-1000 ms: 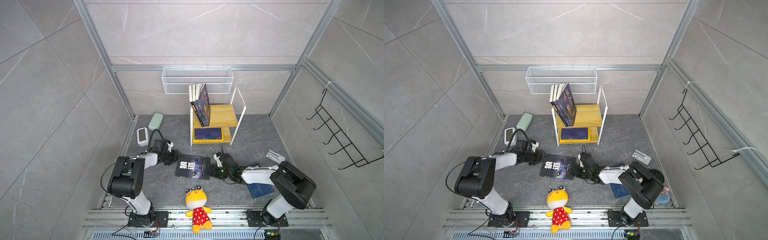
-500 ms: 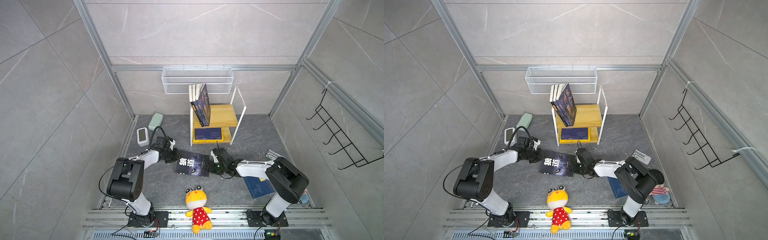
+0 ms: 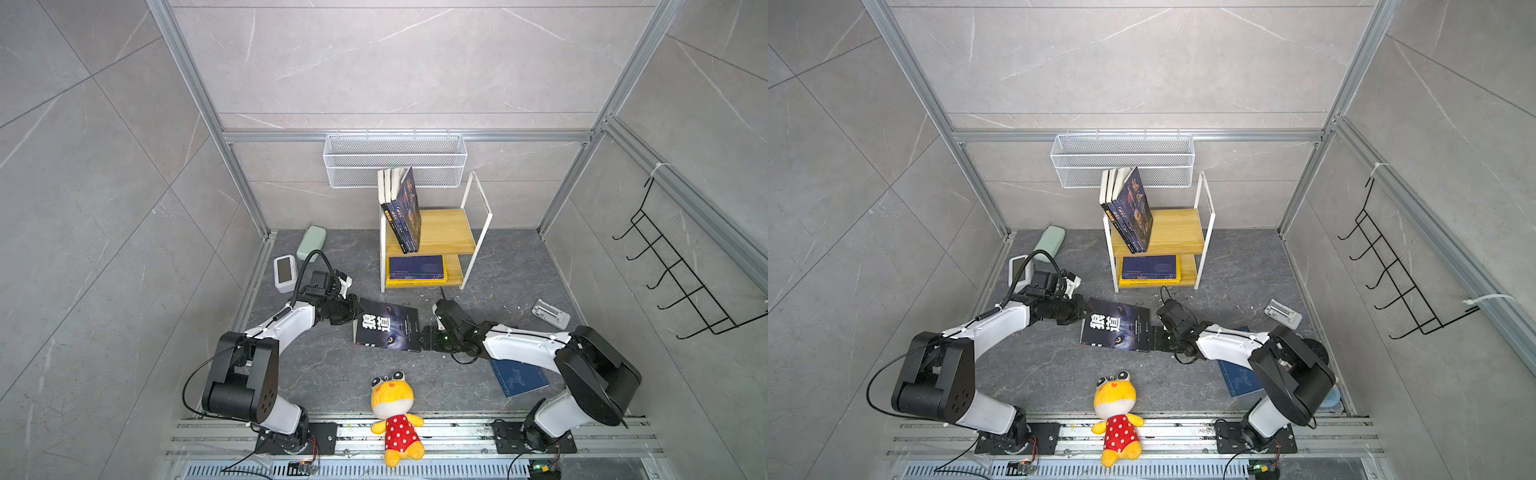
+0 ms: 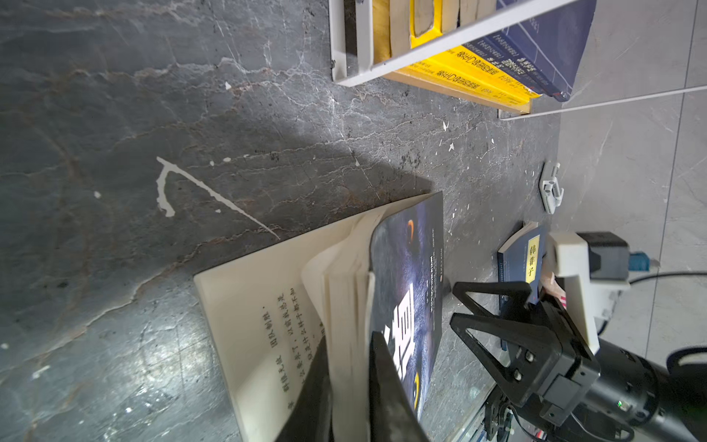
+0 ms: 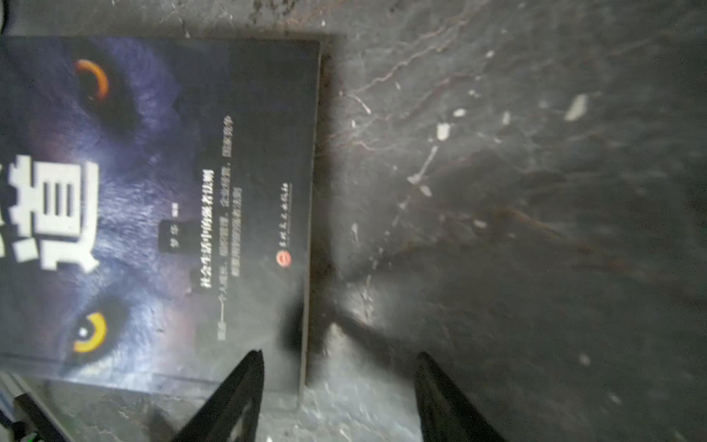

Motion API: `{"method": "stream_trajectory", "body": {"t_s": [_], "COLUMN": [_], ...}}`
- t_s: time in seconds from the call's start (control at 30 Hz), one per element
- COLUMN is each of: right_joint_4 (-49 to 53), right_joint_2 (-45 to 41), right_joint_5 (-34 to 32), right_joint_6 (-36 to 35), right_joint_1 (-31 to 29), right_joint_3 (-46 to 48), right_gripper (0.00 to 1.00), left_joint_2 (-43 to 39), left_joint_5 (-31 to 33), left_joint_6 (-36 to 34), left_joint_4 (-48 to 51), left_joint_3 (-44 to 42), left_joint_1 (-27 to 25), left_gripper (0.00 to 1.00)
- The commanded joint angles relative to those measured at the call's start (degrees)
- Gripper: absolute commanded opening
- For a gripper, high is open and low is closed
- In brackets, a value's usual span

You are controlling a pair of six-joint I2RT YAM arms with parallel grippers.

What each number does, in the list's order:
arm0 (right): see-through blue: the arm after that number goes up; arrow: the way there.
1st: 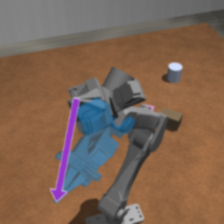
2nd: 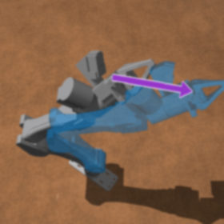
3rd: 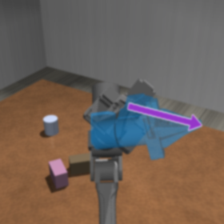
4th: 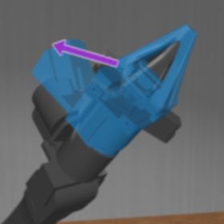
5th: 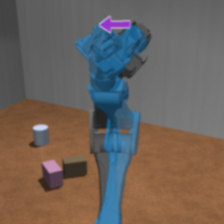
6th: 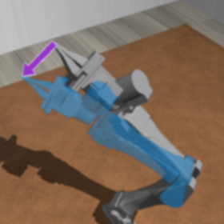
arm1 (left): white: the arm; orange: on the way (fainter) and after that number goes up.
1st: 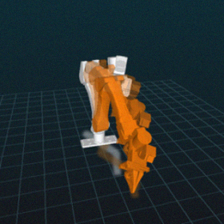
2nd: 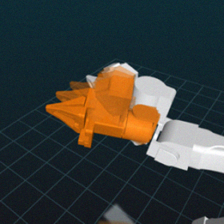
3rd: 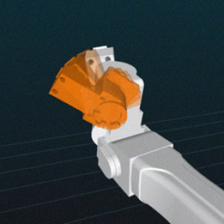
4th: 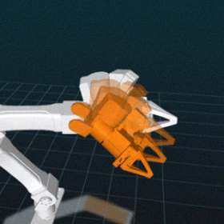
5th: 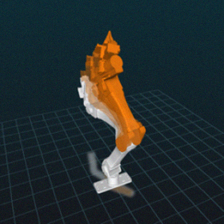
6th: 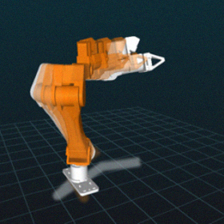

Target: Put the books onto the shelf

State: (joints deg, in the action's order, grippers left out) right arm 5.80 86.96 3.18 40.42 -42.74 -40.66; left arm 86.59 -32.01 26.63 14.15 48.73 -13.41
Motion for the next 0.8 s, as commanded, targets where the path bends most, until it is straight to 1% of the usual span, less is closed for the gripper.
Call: {"method": "stream_trajectory", "body": {"t_s": [0.0,0.07,0.13,0.2,0.3,0.43,0.5,0.6,0.77], "right_joint_4": [7.78,8.03,9.54,10.36,4.62,-0.16,-4.22,-11.31,-15.82], "right_joint_2": [-7.91,-11.02,-12.24,-11.64,-8.3,-1.0,1.4,2.87,7.14], "right_joint_5": [-12.53,-17.35,-24.19,-31.73,-40.77,-45.48,-46.71,-45.16,-41.37], "right_joint_6": [-4.36,-6.47,-8.92,-12.56,-19.76,-28.51,-32.78,-36.29,-42.17], "right_joint_1": [-5.16,-8.57,-13.03,-18.34,-24.83,-29.15,-30.69,-30.91,-30.91], "right_joint_3": [0.95,1.14,-0.25,-2.13,-2.47,-5.05,-5.31,-4.31,-5.31], "right_gripper": [0.69,0.7,0.72,0.73,0.79,0.79,0.79,0.79,0.78], "left_joint_2": [-2.56,-2.66,-2.64,-2.74,-2.34,-2.65,-2.75,-2.67,-1.55], "left_joint_5": [-3.72,-4.44,-5.01,-5.04,-5.04,-5.09,-5.1,-4.79,-4.64], "left_joint_6": [3.12,4.33,4.92,4.98,4.95,4.84,4.48,4.27,4.38], "left_joint_4": [0.39,0.35,0.74,1.18,1.23,1.34,1.63,1.17,0.63], "left_joint_3": [0.63,0.58,0.91,1.13,1.16,1.61,1.55,1.03,0.96], "left_joint_1": [-0.13,-0.18,-0.15,-0.15,-0.17,-0.15,-0.2,-0.13,-0.04], "left_gripper": [0.0,0.0,0.0,0.0,0.0,0.0,0.0,0.0,0.0]}}
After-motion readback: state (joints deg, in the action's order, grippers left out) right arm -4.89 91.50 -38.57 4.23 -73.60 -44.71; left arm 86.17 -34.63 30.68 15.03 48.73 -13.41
